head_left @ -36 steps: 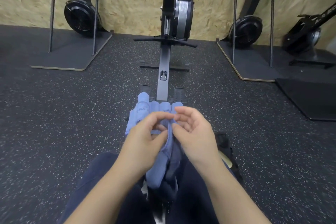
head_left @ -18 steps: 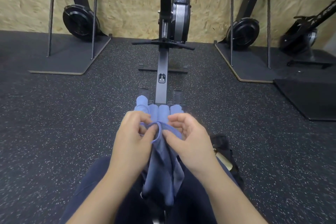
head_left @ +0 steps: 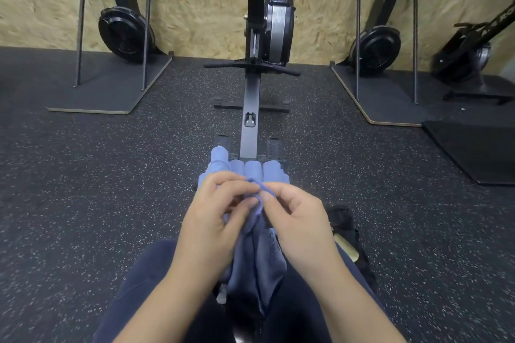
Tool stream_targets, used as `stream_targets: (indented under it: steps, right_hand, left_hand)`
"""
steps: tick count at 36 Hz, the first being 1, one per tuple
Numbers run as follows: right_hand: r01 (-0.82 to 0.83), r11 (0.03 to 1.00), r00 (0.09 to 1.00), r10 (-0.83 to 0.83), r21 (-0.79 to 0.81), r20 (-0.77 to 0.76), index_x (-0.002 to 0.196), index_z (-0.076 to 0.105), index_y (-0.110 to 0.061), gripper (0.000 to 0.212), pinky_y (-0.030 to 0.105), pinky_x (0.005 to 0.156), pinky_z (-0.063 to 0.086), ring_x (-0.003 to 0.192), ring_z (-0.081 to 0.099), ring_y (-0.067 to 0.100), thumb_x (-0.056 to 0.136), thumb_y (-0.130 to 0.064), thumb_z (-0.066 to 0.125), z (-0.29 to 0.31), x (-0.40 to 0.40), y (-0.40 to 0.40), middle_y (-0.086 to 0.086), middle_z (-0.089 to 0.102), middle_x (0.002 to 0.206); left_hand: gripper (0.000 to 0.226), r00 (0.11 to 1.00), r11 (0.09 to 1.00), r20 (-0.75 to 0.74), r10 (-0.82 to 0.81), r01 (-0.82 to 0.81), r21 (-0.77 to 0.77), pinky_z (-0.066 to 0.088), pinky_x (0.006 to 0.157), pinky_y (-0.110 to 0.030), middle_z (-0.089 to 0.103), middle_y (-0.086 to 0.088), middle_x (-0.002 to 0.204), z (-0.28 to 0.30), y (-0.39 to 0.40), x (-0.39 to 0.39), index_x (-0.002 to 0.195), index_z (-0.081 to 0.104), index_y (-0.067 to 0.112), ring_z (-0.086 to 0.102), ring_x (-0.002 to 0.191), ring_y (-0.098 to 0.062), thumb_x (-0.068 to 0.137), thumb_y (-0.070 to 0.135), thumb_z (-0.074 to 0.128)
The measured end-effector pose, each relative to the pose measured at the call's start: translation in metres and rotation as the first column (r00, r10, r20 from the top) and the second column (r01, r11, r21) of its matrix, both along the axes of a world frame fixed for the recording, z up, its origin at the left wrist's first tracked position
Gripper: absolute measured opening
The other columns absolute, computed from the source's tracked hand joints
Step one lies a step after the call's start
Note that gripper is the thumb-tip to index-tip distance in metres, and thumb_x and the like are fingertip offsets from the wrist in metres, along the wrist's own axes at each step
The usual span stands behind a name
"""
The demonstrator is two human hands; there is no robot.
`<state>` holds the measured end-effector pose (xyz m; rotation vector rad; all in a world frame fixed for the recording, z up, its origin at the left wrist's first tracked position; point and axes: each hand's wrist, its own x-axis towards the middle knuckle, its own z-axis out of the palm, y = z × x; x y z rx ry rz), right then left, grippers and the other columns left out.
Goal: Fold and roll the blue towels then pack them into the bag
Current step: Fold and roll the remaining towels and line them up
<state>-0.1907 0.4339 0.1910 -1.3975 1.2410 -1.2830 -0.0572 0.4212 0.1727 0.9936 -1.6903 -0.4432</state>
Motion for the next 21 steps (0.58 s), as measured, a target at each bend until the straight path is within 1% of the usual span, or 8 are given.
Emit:
stream_targets:
  steps: [2, 5, 8, 10, 14, 16, 17, 21]
  right_hand:
    - [-0.047, 0.999, 0.999, 0.048, 0.024, -0.026, 0.101, 0.073, -0.019, 0.025, 0.014, 0.081, 0.048, 0.090, 0.064, -0.004, 0.095, -0.004, 0.053, 0.000, -0.001, 0.000, -0.015, 0.073, 0.094]
    - [-0.135, 0.990, 0.984, 0.139, 0.044, -0.116, 0.116, 0.068, -0.017, 0.033, 0.026, 0.096, 0.048, 0.105, 0.062, -0.001, 0.097, -0.002, 0.046, 0.001, -0.003, 0.000, -0.010, 0.071, 0.109]
    - [-0.164, 0.985, 0.975, 0.170, 0.050, -0.143, 0.122, 0.065, -0.018, 0.036, 0.030, 0.101, 0.046, 0.110, 0.060, 0.000, 0.099, -0.003, 0.042, 0.004, -0.003, 0.000, -0.010, 0.069, 0.115]
    - [-0.155, 0.987, 0.974, 0.160, 0.047, -0.160, 0.119, 0.066, -0.021, 0.035, 0.026, 0.100, 0.045, 0.109, 0.059, -0.003, 0.099, -0.002, 0.043, 0.005, -0.003, 0.001, -0.014, 0.069, 0.112]
    - [-0.135, 0.989, 0.957, 0.144, 0.055, -0.252, 0.115, 0.067, -0.026, 0.032, 0.021, 0.096, 0.045, 0.105, 0.059, -0.005, 0.099, -0.009, 0.045, 0.005, -0.005, 0.001, -0.016, 0.069, 0.109]
    - [-0.129, 0.988, 0.950, 0.148, 0.086, -0.275, 0.114, 0.067, -0.025, 0.028, 0.025, 0.094, 0.047, 0.102, 0.061, -0.002, 0.100, -0.015, 0.045, 0.005, -0.005, 0.001, -0.014, 0.070, 0.106]
    - [-0.119, 0.988, 0.949, 0.144, 0.102, -0.282, 0.112, 0.067, -0.025, 0.026, 0.029, 0.093, 0.048, 0.099, 0.062, 0.000, 0.100, -0.018, 0.045, 0.005, -0.006, 0.001, -0.012, 0.070, 0.104]
    - [-0.072, 0.990, 0.939, 0.108, 0.120, -0.326, 0.104, 0.065, -0.025, 0.018, 0.038, 0.086, 0.050, 0.089, 0.064, 0.009, 0.100, -0.025, 0.047, 0.001, -0.005, 0.000, -0.006, 0.071, 0.092]
  left_hand:
    - [0.013, 0.999, 0.999, 0.013, 0.037, -0.037, -0.027, 0.041, 0.084, -0.008, 0.052, 0.020, 0.111, -0.001, -0.001, 0.000, 0.097, 0.060, 0.034, 0.054, 0.101, 0.006, 0.085, 0.032, 0.056]
    - [0.007, 0.995, 0.994, 0.028, 0.099, -0.098, -0.039, 0.047, 0.079, -0.017, 0.053, 0.017, 0.107, -0.003, -0.001, 0.002, 0.092, 0.059, 0.033, 0.053, 0.100, 0.005, 0.086, 0.034, 0.056]
    - [0.005, 0.987, 0.988, 0.080, 0.142, -0.136, -0.068, 0.045, 0.075, -0.019, 0.048, 0.019, 0.099, -0.003, 0.000, 0.003, 0.091, 0.056, 0.031, 0.050, 0.098, 0.007, 0.087, 0.032, 0.053]
    - [0.004, 0.982, 0.987, 0.122, 0.147, -0.137, -0.089, 0.042, 0.074, -0.018, 0.046, 0.018, 0.096, -0.002, 0.001, 0.002, 0.090, 0.053, 0.030, 0.050, 0.091, 0.003, 0.089, 0.029, 0.050]
    - [0.006, 0.967, 0.993, 0.226, 0.117, -0.107, -0.058, 0.043, 0.067, -0.029, 0.045, 0.016, 0.092, -0.001, 0.000, -0.002, 0.089, 0.045, 0.032, 0.047, 0.081, -0.004, 0.092, 0.031, 0.041]
    - [0.006, 0.960, 0.994, 0.257, 0.109, -0.104, -0.036, 0.041, 0.065, -0.027, 0.042, 0.015, 0.090, -0.002, 0.000, -0.004, 0.088, 0.041, 0.032, 0.045, 0.077, -0.005, 0.093, 0.032, 0.037]
    - [0.006, 0.959, 0.994, 0.261, 0.111, -0.108, -0.023, 0.039, 0.066, -0.028, 0.041, 0.014, 0.088, -0.003, 0.000, -0.005, 0.088, 0.039, 0.033, 0.044, 0.076, -0.006, 0.093, 0.033, 0.035]
    - [0.015, 0.960, 0.987, 0.250, 0.130, -0.150, 0.063, 0.032, 0.063, -0.027, 0.041, 0.015, 0.080, -0.004, 0.002, -0.008, 0.080, 0.034, 0.036, 0.044, 0.074, -0.009, 0.092, 0.030, 0.040]
